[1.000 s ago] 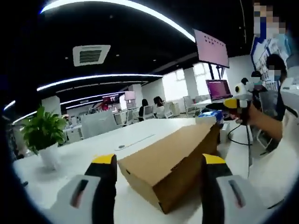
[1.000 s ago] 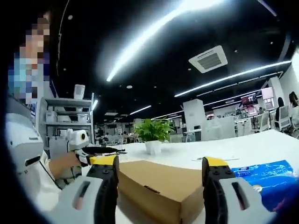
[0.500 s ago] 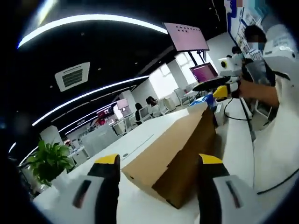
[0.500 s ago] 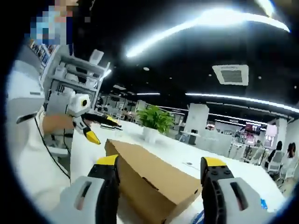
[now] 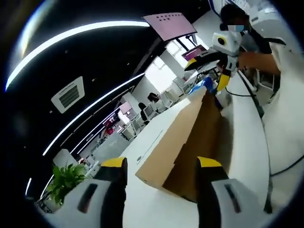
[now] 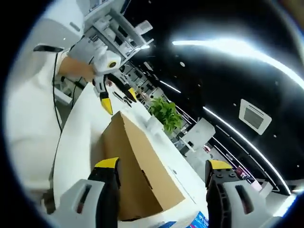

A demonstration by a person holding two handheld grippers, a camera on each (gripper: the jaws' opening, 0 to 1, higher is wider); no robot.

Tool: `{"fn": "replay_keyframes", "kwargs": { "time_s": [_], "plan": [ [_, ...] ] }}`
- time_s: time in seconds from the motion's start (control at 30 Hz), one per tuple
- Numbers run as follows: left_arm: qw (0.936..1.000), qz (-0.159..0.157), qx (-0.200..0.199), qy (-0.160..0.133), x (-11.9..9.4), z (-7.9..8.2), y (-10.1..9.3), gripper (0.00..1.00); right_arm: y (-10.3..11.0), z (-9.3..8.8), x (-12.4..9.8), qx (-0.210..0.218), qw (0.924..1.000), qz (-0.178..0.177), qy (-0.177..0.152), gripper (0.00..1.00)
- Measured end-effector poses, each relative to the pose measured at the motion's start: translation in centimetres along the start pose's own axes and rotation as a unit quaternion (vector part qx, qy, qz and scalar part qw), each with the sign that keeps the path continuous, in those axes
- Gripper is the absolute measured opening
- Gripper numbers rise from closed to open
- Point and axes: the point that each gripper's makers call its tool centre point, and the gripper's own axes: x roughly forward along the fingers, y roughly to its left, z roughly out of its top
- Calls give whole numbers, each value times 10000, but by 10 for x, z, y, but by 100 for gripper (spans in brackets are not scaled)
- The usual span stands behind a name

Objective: Operate the shoe box by opening the lid, removing the specified soft item, and placing it in the target area until the item is outside and the box remains undamaged.

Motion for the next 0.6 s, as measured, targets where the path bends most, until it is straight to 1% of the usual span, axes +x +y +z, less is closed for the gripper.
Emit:
{"fn": "replay_keyframes", "kwargs": {
  "time_s": [0.03, 0.1, 0.17, 0.27, 0.3, 0.33, 0.37, 0.4, 0.43, 0.47, 0.53, 0.57, 0.6],
  "plan": [
    [9999, -31, 11, 112, 1, -3, -3, 59, 0, -1, 0, -42, 10000, -6, 37, 74],
    [9991, 21, 322, 273, 3, -8, -3, 61, 3, -2, -1, -351, 9993, 26, 82, 74],
    [9984, 46, 428, 362, 4, -11, -3, 61, 7, -2, 0, -434, 9989, 108, 105, 75],
    [9989, 18, 343, 334, 5, -11, -4, 62, 12, 0, 1, -692, 9974, 169, 45, 71],
    [9987, 76, 362, 354, 5, -12, -4, 62, 12, -1, 1, -764, 9969, 146, 74, 70],
    [9979, 206, 511, 333, 4, -12, 0, 62, 11, -5, 2, -792, 9967, 100, 144, 71],
    [9977, 183, 576, 317, 3, -12, -1, 61, 9, -8, 3, -787, 9966, 23, 232, 73],
    [9979, 174, 529, 322, 3, -13, 0, 60, 8, -12, 4, -722, 9968, 0, 338, 73],
    [9984, 158, 443, 325, 4, -14, 0, 60, 10, -15, 4, -626, 9972, 59, 394, 69],
    [9988, 89, 325, 353, 4, -16, -2, 60, 14, -19, 4, -439, 9979, 179, 435, 66],
    [9983, 189, 444, 338, 5, -19, -2, 58, 15, -20, 4, -580, 9974, 118, 410, 61],
    [9981, 205, 469, 337, 5, -19, -2, 55, 15, -20, 4, -831, 9956, 119, 419, 61],
    [9981, 184, 464, 351, 7, -20, -4, 54, 17, -20, 4, -874, 9952, 130, 416, 61]
  ]
}}
